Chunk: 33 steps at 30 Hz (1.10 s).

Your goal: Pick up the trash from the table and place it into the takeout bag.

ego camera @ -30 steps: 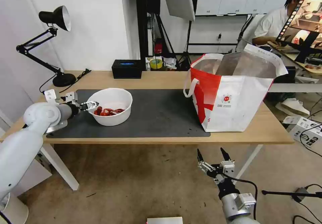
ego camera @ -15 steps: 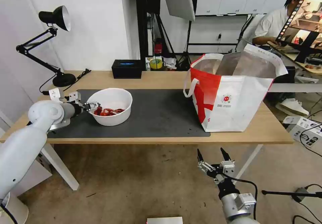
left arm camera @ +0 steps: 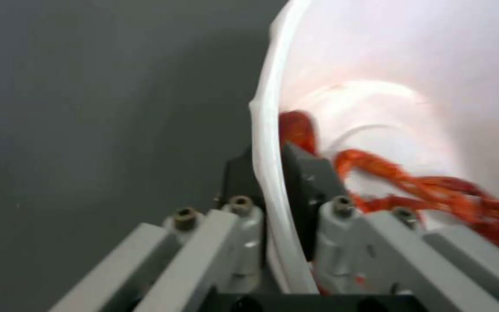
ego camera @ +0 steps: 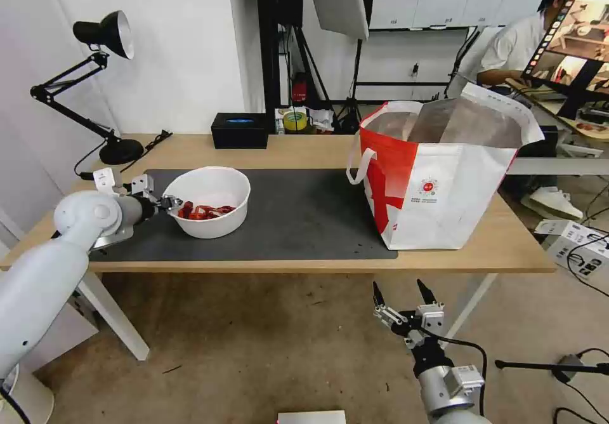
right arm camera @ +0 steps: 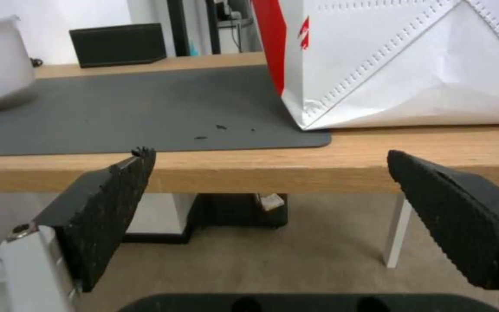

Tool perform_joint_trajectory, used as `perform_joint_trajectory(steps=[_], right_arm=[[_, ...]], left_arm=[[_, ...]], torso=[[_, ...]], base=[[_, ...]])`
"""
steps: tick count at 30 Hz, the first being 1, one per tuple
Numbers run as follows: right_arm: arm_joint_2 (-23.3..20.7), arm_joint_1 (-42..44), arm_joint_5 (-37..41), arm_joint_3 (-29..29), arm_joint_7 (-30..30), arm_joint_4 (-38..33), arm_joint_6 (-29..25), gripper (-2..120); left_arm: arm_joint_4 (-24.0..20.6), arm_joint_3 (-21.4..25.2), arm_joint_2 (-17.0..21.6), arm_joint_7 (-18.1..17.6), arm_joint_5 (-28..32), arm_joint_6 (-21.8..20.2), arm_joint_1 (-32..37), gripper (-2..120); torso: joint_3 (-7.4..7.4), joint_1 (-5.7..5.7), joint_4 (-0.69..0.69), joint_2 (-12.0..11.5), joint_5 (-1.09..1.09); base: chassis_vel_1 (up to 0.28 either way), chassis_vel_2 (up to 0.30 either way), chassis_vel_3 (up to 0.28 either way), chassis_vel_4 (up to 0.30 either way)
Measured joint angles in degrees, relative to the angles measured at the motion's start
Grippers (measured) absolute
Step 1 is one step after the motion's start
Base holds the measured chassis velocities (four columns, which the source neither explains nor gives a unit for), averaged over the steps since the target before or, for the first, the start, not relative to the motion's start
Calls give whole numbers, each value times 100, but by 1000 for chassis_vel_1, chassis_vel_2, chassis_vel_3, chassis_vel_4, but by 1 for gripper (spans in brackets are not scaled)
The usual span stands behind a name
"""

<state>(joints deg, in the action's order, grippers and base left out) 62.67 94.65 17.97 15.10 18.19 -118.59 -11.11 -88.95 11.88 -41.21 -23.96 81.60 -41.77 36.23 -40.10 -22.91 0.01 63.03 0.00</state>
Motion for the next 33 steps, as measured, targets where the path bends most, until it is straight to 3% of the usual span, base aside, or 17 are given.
perform_joint_trajectory(steps=[1,10,18,26,33], right_arm=[[0,0,0,0,0,0,0,100],[0,0,0,0,0,0,0,100],[0,0,0,0,0,0,0,100],[0,0,0,0,-1,0,0,100],[0,0,0,0,-1,0,0,100]], left_arm=[[-13,5,3,7,19,15,11,0],[-83,-32,57,-41,112,150,-32,0],[-593,15,200,-53,325,494,-105,0],[-1085,-325,243,-201,774,612,-877,0],[-1261,-1020,36,-321,1020,720,-1993,0]], torso=[[0,0,0,0,-1],[0,0,-1,0,-1],[0,0,0,0,0],[0,0,-1,0,0],[-1,-1,-1,0,1]], base=[[0,0,0,0],[0,0,0,0],[0,0,0,0],[0,0,0,0],[0,0,0,0]])
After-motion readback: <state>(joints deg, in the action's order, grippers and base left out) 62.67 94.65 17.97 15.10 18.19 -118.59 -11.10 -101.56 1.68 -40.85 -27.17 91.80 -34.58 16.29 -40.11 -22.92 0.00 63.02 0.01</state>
